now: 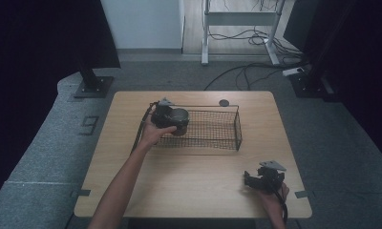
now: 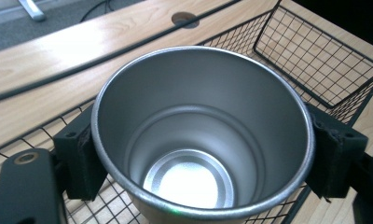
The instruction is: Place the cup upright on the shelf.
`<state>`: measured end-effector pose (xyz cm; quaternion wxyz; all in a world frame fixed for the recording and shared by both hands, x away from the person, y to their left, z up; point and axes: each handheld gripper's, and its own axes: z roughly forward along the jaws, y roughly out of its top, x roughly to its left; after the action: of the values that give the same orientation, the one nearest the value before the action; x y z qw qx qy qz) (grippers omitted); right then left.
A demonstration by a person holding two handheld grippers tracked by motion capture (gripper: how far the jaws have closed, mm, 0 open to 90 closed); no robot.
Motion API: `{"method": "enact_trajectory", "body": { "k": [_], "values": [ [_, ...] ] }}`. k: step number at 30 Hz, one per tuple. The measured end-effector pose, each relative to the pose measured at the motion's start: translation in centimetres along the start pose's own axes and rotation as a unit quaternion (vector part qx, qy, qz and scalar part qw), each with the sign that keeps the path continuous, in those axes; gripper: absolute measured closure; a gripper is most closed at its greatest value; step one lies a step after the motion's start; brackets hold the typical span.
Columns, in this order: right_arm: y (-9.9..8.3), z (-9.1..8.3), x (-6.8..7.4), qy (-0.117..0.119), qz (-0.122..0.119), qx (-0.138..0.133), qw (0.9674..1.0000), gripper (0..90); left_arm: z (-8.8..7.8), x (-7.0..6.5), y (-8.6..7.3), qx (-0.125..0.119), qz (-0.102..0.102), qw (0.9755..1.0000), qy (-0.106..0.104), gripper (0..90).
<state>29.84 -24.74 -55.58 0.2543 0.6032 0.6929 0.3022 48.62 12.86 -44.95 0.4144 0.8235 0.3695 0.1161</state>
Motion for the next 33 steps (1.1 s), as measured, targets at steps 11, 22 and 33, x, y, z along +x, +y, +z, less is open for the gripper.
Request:
{"method": "enact_trajectory", "body": {
  "k": [11,22,33],
  "values": [
    [0.0,0.0,0.0,0.000,0.000,0.000,1.0000,5.6,1.0,0.3,-0.6,0.015,-0.007,0.9999,0.003,15.7],
    [0.0,0.0,0.0,0.000,0.000,0.000,1.0000,5.6,1.8,0.8,-1.2,0.037,-0.018,0.9991,0.008,15.4],
    [0.0,0.0,0.0,0.000,0.000,0.000,1.0000,5.6,2.5,0.8,-1.5,0.057,-0.017,0.9982,0.011,15.0]
  ]
}}
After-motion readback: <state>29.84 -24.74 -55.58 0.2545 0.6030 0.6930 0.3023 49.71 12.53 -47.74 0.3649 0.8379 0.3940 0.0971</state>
